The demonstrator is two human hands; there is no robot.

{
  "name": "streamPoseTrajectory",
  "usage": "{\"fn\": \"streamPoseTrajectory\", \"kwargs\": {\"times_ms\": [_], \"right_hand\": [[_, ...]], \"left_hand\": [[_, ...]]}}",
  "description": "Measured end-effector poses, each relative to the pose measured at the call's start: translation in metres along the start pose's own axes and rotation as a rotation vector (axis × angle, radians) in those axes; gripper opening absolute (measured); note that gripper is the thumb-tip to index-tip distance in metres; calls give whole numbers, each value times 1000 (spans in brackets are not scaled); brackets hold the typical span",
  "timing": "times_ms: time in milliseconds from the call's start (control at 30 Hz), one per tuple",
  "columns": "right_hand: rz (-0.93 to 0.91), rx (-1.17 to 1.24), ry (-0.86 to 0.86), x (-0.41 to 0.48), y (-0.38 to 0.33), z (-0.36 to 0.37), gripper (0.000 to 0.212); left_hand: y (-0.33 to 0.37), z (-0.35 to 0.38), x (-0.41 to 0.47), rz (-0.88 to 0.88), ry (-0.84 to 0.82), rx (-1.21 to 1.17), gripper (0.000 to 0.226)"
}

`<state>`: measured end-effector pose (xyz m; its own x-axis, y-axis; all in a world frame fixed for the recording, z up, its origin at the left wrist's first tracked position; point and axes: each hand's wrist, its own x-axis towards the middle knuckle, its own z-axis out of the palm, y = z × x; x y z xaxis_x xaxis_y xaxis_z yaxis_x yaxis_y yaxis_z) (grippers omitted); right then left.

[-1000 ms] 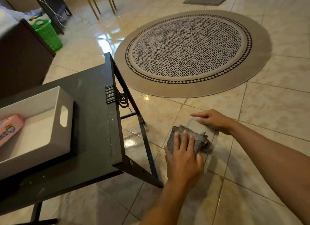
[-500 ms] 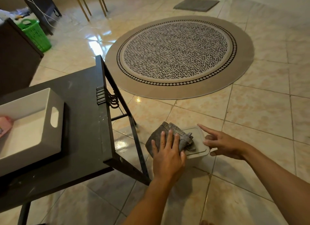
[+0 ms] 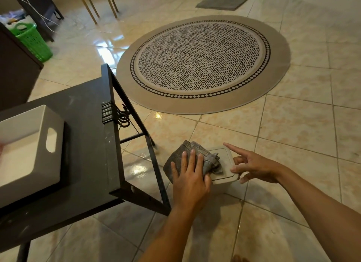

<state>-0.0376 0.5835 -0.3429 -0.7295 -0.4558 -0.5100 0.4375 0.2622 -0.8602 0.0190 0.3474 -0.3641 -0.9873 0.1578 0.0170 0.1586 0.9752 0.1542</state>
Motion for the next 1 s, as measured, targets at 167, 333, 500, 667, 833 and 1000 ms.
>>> {"fn": "streamPoseTrajectory", "kwargs": {"times_ms": [167, 333, 500, 667, 833, 1000], "right_hand": [[-22, -164, 153, 6, -3, 19, 64], [-149, -267, 377, 13, 10, 36, 47], [-188, -202, 350, 12, 14, 34, 50], [-147, -142, 136, 7, 11, 22, 73], [-92, -199, 25, 3, 3, 12, 98], [-73, -142, 13, 4, 1, 12, 103]], "left_hand": [[1, 0, 0, -4, 3, -7, 64], [3, 0, -1, -9, 6, 2, 63], [-1, -2, 0, 6, 2, -11, 64], [-4, -4, 0, -2, -11, -27, 66], [-7, -6, 4, 9, -30, -39, 68], [-9, -12, 3, 17, -54, -56, 68]]}}
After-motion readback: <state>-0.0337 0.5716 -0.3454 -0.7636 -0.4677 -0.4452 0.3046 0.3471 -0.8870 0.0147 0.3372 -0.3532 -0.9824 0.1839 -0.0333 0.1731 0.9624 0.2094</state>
